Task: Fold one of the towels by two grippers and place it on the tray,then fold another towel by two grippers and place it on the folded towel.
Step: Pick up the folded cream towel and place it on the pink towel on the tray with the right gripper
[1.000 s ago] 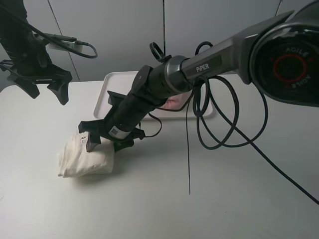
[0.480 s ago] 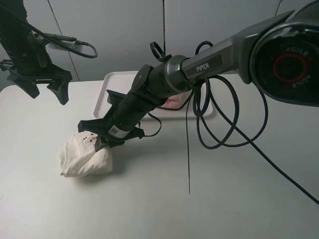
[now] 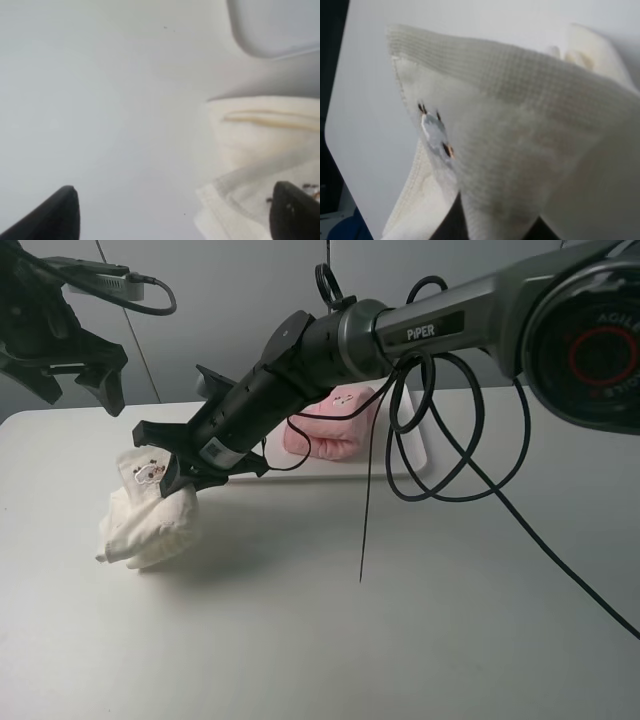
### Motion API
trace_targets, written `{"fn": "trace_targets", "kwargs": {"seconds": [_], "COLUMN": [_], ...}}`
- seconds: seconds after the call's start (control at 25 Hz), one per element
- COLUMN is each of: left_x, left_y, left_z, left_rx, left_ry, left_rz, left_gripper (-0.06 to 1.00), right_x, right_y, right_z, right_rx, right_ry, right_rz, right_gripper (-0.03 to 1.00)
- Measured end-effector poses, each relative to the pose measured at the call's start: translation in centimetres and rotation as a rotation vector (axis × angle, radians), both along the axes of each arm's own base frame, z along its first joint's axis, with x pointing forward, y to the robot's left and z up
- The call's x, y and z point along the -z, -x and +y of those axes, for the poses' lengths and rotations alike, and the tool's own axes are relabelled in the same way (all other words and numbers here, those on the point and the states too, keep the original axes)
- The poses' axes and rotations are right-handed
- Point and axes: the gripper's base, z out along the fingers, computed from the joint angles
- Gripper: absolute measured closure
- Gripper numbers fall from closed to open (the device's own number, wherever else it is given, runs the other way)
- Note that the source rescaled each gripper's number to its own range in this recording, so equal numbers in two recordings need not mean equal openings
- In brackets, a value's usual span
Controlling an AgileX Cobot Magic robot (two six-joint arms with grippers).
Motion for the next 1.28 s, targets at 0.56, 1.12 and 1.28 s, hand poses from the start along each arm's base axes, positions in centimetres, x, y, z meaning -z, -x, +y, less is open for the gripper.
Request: {"fn": "trace_targets", "kwargs": {"seconds": [0.56,1.12,1.28], "left_x": [-4.4,-4.4,-4.4], "left_y": [1.5,1.5,1.5], "left_z": [0.9,0.9,0.9], "left_rx": [-0.001,0.013,0.015], "left_ry": [-0.001,-0.004,-0.005], "left_rz": [-0.08,-0.077,-0.077], "left_gripper": [-0.04,-0.04,-0.04], "right_x": [-8.0,-8.1,-7.5], "right_y": [-8.7,-14.8,-14.8], "right_z": [-5.3,-16.4,-16.8], "right_rx": [0.123,0.279,0.26], "right_ry": [-0.115,0.013,0.071], "right_rz": [-0.169,-0.216,-0.223], "right_gripper": [0.86,0.86,0.86]}}
